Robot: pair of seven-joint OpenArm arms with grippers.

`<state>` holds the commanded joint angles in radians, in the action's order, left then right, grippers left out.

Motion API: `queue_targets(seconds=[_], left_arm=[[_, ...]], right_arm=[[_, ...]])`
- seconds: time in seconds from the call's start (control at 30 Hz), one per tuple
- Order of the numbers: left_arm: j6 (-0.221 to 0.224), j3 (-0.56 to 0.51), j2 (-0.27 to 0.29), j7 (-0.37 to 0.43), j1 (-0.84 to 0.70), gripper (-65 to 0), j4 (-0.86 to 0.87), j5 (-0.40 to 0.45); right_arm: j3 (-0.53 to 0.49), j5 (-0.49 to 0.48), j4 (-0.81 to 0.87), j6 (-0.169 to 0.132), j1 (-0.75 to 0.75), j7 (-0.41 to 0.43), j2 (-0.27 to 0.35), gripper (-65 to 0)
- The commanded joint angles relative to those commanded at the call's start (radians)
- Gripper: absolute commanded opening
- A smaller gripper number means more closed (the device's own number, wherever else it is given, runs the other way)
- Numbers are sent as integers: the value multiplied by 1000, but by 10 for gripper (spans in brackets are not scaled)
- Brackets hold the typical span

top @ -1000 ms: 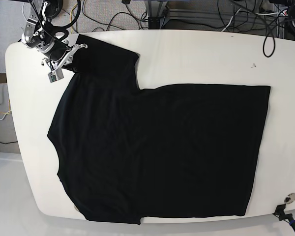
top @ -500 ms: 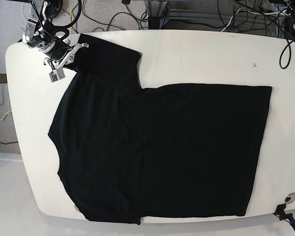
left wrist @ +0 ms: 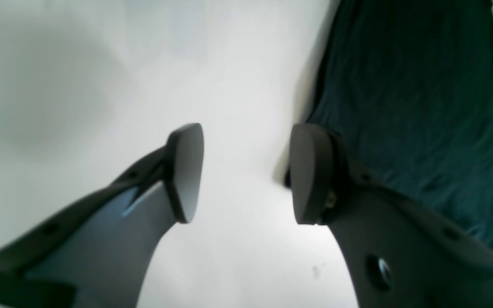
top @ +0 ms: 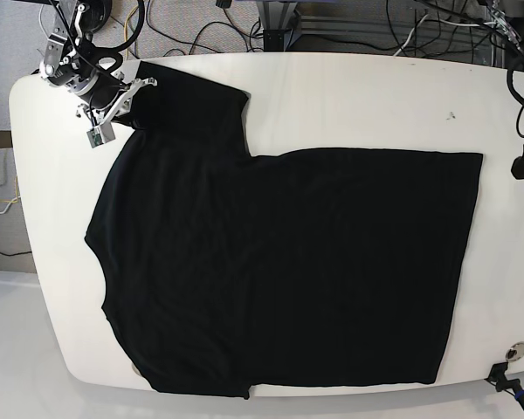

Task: Fold the T-shirt properly
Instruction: 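Lower the left gripper onto the shirt's side edge and grasp it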

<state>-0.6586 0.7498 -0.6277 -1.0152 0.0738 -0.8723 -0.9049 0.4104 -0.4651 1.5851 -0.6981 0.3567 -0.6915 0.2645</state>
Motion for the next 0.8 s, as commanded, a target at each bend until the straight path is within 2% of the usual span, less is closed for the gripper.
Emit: queue_targets(seconds=[0.17, 0.2, 0.23, 0.47, 0.8], left_arm=[[-40, -78, 5, 84, -26, -375, -13, 8], [-6, -10, 8, -9, -11, -351, 14, 3], [-6, -16, 8, -17, -10, -353, 15, -3], [2, -77, 12, -26, -18, -354, 1, 6], [5, -264, 44, -59, -16, -353, -9, 26]], right_arm=[[0, -5, 6, 0, -1, 0, 1, -650], [-9, -1, -6, 0, -3, 1, -1, -650], [-11, 1, -7, 0, -2, 0, -1, -650], [-21, -9, -4, 0, -6, 3, -1, -650], [-32, 0, -3, 0, -6, 0, 0, -650]])
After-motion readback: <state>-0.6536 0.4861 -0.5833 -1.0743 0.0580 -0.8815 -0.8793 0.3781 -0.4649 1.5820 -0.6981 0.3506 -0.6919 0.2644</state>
